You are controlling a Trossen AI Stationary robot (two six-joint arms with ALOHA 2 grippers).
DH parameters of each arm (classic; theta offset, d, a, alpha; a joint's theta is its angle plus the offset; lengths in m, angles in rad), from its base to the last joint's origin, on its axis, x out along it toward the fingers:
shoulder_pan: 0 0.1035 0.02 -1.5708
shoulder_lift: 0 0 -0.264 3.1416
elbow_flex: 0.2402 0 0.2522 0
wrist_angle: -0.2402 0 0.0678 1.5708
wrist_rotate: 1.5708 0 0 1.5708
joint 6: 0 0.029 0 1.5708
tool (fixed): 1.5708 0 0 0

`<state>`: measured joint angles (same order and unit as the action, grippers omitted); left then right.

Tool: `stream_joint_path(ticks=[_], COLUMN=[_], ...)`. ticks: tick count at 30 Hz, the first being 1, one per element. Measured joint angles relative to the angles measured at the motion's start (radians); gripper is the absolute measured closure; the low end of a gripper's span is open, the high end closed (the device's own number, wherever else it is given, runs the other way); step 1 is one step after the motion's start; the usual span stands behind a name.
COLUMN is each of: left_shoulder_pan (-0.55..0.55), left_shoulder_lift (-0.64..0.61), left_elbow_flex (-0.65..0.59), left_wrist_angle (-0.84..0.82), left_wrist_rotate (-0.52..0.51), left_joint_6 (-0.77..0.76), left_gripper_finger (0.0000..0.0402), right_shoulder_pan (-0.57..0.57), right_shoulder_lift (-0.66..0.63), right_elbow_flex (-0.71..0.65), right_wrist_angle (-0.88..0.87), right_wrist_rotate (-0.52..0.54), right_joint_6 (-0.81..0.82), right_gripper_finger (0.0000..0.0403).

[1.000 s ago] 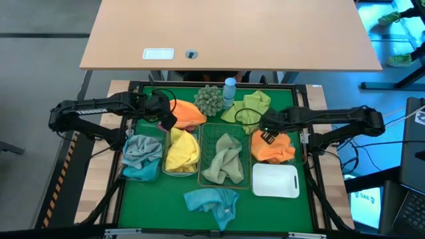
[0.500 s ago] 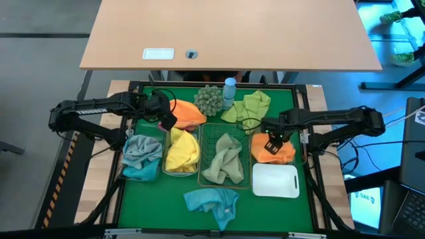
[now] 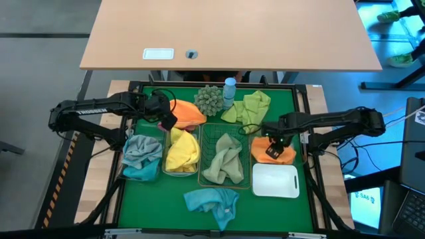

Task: Sort microfiber towel by color & place in baskets
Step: Put the top right orange microfiber cloth into the right transparent bin

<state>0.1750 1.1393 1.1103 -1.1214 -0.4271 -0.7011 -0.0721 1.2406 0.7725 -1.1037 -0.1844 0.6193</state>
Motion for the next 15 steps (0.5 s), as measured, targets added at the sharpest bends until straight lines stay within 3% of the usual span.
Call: stream_joint_path(ticks=[15], left_shoulder_pan=[0.001], left_shoulder_lift=[0.087], left_elbow_flex=[0.000], left_wrist_angle=[-0.038], left_wrist_rotate=[0.037], left_joint_6=[0.011], left_gripper_finger=[0.0273], right_shoulder_pan=[0.000], right_shoulder_lift=[-0.047], right_elbow_flex=[0.114], right_wrist_angle=[-0.041], right_wrist_rotate=[0.017], right_joint_6=[-0.026], right_gripper_finger=[0.0256])
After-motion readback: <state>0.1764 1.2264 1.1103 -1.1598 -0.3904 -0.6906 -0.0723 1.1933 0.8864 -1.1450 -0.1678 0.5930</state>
